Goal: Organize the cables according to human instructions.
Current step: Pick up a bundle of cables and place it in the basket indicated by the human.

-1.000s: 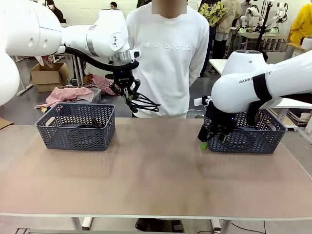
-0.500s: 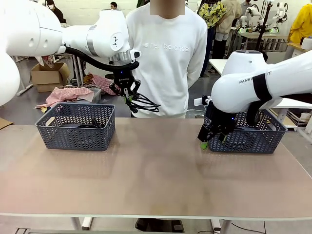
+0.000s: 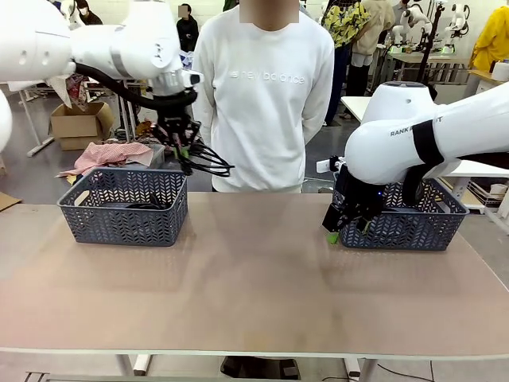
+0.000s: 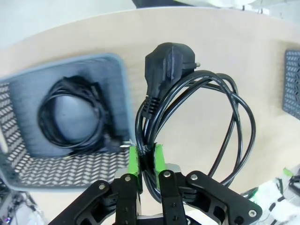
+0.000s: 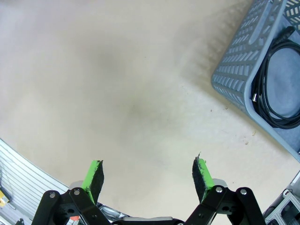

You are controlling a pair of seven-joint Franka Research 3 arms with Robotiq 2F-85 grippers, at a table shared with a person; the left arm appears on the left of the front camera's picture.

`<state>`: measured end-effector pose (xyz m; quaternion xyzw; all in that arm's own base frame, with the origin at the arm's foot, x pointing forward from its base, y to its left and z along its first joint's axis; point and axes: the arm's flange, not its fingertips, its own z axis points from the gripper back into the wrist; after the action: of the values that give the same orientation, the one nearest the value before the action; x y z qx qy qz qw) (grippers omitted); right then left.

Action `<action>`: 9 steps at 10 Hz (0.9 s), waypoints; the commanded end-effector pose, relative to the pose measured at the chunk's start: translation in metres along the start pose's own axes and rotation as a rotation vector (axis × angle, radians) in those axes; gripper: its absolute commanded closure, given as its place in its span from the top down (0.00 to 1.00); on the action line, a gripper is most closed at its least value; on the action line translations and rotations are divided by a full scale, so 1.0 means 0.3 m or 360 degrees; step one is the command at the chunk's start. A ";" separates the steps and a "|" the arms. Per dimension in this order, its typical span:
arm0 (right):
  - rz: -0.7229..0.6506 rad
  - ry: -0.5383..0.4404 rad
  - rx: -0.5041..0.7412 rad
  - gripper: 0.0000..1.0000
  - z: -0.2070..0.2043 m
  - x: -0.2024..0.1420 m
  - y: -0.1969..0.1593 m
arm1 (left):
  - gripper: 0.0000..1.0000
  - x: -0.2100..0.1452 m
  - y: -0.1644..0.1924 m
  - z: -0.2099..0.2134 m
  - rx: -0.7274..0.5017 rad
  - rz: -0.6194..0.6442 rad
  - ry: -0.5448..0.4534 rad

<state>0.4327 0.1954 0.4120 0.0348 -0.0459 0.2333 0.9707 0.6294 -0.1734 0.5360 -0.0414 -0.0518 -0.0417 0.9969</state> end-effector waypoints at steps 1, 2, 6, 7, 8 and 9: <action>0.0000 -0.0008 0.0000 1.00 0.007 0.001 0.000 | 0.15 -0.048 0.108 0.030 -0.0036 -0.0100 0.0004; 0.0000 -0.0008 0.0000 1.00 0.007 0.001 0.000 | 0.15 -0.058 0.175 0.044 -0.0022 -0.0147 0.0015; 0.0000 -0.0008 0.0000 1.00 0.007 0.001 0.000 | 0.15 -0.119 0.419 0.059 -0.0036 -0.0198 -0.0053; 0.0000 -0.0008 0.0000 1.00 0.007 0.001 0.000 | 0.15 -0.130 0.459 0.046 -0.0045 -0.0226 -0.0077; 0.0000 -0.0008 0.0000 1.00 0.007 0.001 0.000 | 0.15 -0.140 0.492 0.030 -0.0040 -0.0248 -0.0086; 0.0000 -0.0008 0.0000 1.00 0.007 0.001 0.000 | 0.15 -0.145 0.512 0.011 -0.0028 -0.0246 -0.0096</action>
<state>0.4327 0.1954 0.4120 0.0348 -0.0459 0.2333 0.9707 0.6113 -0.0193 0.5294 -0.0332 -0.0696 -0.1051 0.9915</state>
